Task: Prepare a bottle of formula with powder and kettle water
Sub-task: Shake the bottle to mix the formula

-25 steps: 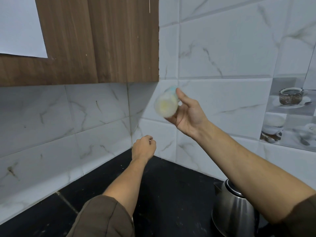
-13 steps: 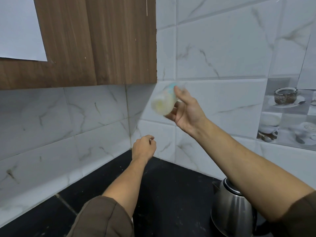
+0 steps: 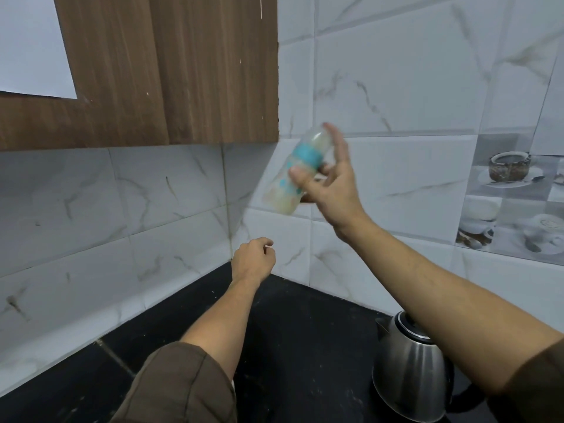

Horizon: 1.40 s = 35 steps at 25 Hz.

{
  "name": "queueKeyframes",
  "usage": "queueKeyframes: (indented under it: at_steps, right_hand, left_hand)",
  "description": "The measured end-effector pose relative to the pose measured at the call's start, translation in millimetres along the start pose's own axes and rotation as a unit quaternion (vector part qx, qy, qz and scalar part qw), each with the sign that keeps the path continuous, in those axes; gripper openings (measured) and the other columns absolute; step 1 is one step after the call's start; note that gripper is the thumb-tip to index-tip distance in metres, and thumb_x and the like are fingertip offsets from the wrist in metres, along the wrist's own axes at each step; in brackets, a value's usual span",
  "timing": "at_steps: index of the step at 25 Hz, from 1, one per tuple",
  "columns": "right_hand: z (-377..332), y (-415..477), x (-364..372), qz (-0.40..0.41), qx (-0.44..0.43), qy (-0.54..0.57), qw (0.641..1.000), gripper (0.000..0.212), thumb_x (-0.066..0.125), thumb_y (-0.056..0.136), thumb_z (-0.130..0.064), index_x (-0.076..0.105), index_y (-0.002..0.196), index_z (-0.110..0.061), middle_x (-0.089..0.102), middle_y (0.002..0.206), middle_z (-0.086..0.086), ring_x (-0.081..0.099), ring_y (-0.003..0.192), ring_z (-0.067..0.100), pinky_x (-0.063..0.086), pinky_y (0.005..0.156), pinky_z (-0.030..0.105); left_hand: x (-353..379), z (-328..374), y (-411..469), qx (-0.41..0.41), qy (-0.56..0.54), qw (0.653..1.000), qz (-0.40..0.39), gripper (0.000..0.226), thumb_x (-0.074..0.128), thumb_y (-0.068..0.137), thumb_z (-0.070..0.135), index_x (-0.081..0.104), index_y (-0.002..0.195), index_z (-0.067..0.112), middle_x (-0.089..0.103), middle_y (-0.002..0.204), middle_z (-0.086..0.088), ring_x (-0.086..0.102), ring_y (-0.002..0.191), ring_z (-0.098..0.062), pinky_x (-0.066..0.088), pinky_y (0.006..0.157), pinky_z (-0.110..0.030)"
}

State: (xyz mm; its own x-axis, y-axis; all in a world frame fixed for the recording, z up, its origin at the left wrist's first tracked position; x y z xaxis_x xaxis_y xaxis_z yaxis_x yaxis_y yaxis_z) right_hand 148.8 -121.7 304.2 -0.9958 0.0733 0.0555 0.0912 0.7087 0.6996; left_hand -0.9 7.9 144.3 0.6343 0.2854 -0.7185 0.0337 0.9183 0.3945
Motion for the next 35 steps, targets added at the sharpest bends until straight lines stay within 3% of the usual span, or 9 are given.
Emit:
queueKeyframes:
  at_steps: [3,9,14,20,22,26,28,32,35]
  right_hand:
    - [17.3,-15.9,22.9,-0.147,0.034,-0.105,0.983,0.087,0.082,0.089,-0.010,0.034,0.154,-0.042,0.070,0.122,0.018,0.078,0.094,0.028,0.065,0.077,0.049]
    - [-4.1,12.7,-15.5,0.117,-0.004,0.088,0.989,0.087,0.077,0.094,-0.014,0.024,0.157,-0.041,0.063,0.133,0.021,0.072,0.112,0.032,0.065,0.076,0.044]
    - [22.5,-17.1,36.7,-0.236,0.059,-0.116,0.963,0.085,0.081,0.089,-0.007,0.035,0.152,-0.042,0.071,0.123,0.019,0.079,0.093,0.028,0.064,0.073,0.045]
    - [1.7,19.5,-15.5,0.123,0.012,0.090,0.988,0.089,0.077,0.094,-0.014,0.023,0.159,-0.040,0.065,0.132,0.019,0.075,0.108,0.030,0.065,0.078,0.048]
    - [-0.5,24.1,-9.0,0.096,0.014,0.097,0.991,0.087,0.077,0.094,-0.014,0.024,0.158,-0.040,0.066,0.131,0.019,0.074,0.110,0.033,0.065,0.078,0.049]
    - [19.6,-1.7,36.6,-0.213,0.055,-0.102,0.970,0.083,0.081,0.090,-0.011,0.036,0.149,-0.047,0.069,0.125,0.017,0.077,0.100,0.027,0.063,0.071,0.042]
    - [20.9,1.3,27.2,-0.159,0.047,-0.085,0.982,0.084,0.081,0.089,-0.010,0.036,0.151,-0.046,0.069,0.125,0.017,0.077,0.097,0.025,0.063,0.070,0.040]
    - [18.2,25.4,-14.2,0.146,0.033,0.099,0.984,0.089,0.078,0.094,-0.016,0.023,0.159,-0.042,0.064,0.132,0.018,0.072,0.112,0.031,0.065,0.080,0.048]
    - [21.7,34.2,5.5,0.016,0.062,0.012,0.998,0.085,0.078,0.093,-0.013,0.028,0.156,-0.042,0.067,0.126,0.019,0.074,0.108,0.030,0.065,0.077,0.047]
  left_hand:
    - [-1.4,-0.6,-0.9,-0.030,-0.010,0.999,-0.003,0.018,0.054,0.097,0.021,0.068,0.103,0.012,0.071,0.096,-0.008,0.065,0.091,-0.031,0.058,0.081,-0.041]
    - [-0.1,-4.5,0.3,-0.001,0.006,1.000,-0.006,0.041,0.049,0.098,0.021,0.068,0.134,0.023,0.076,0.117,0.000,0.067,0.104,-0.025,0.054,0.086,-0.033]
    - [-2.4,-6.1,-4.1,-0.034,-0.016,0.999,-0.017,0.014,0.057,0.098,0.021,0.062,0.087,0.013,0.068,0.091,-0.010,0.067,0.091,-0.034,0.059,0.083,-0.044]
    - [-2.5,-5.6,5.9,0.000,0.006,1.000,-0.003,0.042,0.049,0.098,0.021,0.067,0.135,0.023,0.076,0.120,-0.001,0.067,0.109,-0.026,0.053,0.089,-0.034]
    - [-1.1,-6.9,6.0,-0.001,0.006,1.000,-0.004,0.041,0.050,0.098,0.021,0.067,0.135,0.023,0.076,0.120,-0.001,0.067,0.109,-0.027,0.053,0.089,-0.034]
    - [-0.3,-8.0,4.3,-0.020,-0.007,1.000,-0.005,0.023,0.053,0.098,0.020,0.070,0.114,0.015,0.072,0.099,-0.007,0.067,0.096,-0.031,0.058,0.084,-0.039]
    - [0.4,-8.3,6.0,-0.016,-0.005,1.000,-0.003,0.028,0.053,0.098,0.021,0.070,0.119,0.017,0.074,0.104,-0.006,0.066,0.099,-0.030,0.057,0.084,-0.038]
    - [2.2,-10.2,7.7,-0.002,0.003,1.000,0.001,0.041,0.049,0.097,0.022,0.067,0.134,0.025,0.076,0.119,0.000,0.066,0.109,-0.027,0.054,0.090,-0.035]
    - [6.7,-6.2,8.2,0.007,0.008,1.000,-0.004,0.041,0.050,0.098,0.022,0.067,0.135,0.025,0.075,0.121,0.000,0.067,0.107,-0.026,0.054,0.090,-0.035]
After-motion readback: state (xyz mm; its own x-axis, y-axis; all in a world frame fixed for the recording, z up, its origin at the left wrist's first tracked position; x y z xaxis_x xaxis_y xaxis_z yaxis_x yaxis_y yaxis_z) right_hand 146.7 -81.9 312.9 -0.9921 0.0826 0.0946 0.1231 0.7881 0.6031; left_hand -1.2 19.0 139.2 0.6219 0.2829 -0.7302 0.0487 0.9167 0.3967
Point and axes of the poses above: each hand's wrist, its own y-axis towards the middle knuckle, its own x-axis out of the palm, z = x × y, the point moved 8 cm from there along y, towards the middle knuckle
